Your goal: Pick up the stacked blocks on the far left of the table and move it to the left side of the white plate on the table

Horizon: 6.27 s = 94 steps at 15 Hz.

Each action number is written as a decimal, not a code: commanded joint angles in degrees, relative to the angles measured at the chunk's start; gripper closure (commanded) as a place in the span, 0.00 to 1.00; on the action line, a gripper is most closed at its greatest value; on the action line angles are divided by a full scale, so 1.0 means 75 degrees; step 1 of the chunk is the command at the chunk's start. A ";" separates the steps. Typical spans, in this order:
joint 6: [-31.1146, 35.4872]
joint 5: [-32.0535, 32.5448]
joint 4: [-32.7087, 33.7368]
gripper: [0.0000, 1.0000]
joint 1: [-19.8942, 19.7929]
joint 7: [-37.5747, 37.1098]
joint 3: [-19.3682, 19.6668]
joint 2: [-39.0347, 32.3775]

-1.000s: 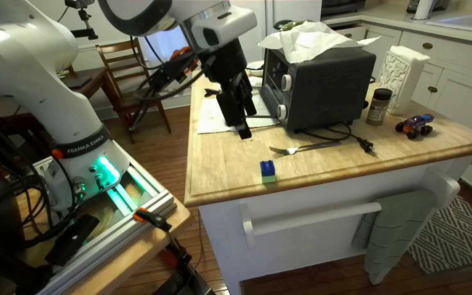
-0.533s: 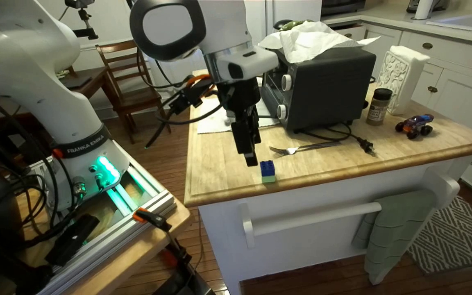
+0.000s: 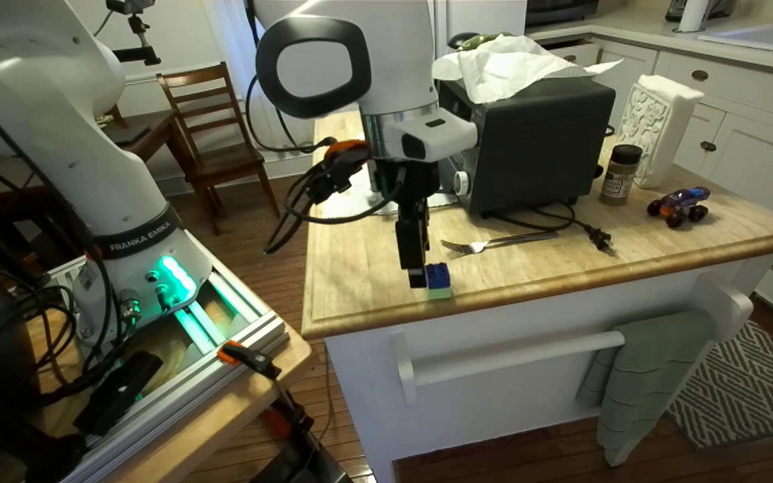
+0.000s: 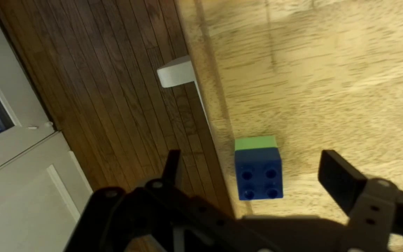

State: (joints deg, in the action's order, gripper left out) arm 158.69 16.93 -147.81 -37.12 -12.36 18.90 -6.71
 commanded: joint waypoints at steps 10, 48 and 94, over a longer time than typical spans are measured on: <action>-0.0472 -0.2113 0.0913 0.32 0.0713 0.1494 0.0437 -0.0863; -0.3735 -0.2271 -0.1354 0.63 0.2230 0.3740 0.0475 0.7395; -0.3151 -0.0140 0.1842 0.88 0.6129 0.3603 -0.3953 0.1773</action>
State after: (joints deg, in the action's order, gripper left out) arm 134.71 12.27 -141.14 8.43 16.18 -9.26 15.55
